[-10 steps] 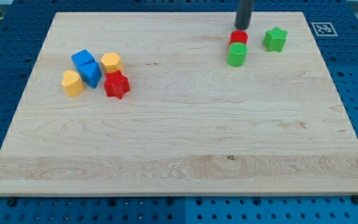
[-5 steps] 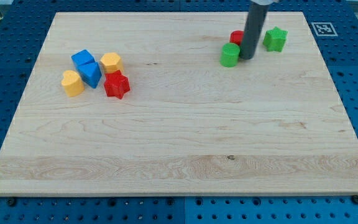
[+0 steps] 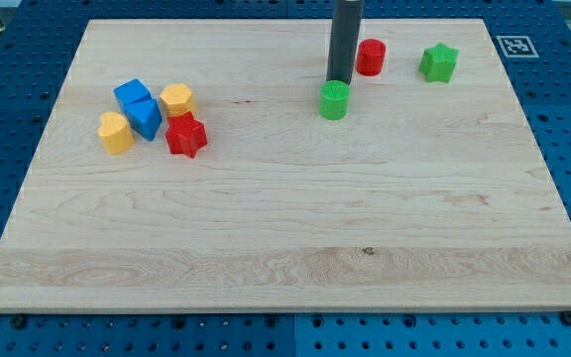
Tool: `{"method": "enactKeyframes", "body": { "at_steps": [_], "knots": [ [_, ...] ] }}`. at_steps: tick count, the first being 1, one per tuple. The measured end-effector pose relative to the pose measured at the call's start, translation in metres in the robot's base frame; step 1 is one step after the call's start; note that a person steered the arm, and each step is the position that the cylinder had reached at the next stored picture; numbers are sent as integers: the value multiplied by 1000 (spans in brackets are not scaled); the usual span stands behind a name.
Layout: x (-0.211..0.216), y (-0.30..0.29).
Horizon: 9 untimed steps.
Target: Separate the circles
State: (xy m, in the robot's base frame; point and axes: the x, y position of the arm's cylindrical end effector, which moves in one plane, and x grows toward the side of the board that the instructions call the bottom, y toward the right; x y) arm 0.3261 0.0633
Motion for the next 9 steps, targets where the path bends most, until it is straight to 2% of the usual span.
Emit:
{"method": "enactKeyframes", "body": {
  "at_steps": [1, 8, 9],
  "knots": [
    [30, 5],
    [71, 8],
    [92, 18]
  ]
}}
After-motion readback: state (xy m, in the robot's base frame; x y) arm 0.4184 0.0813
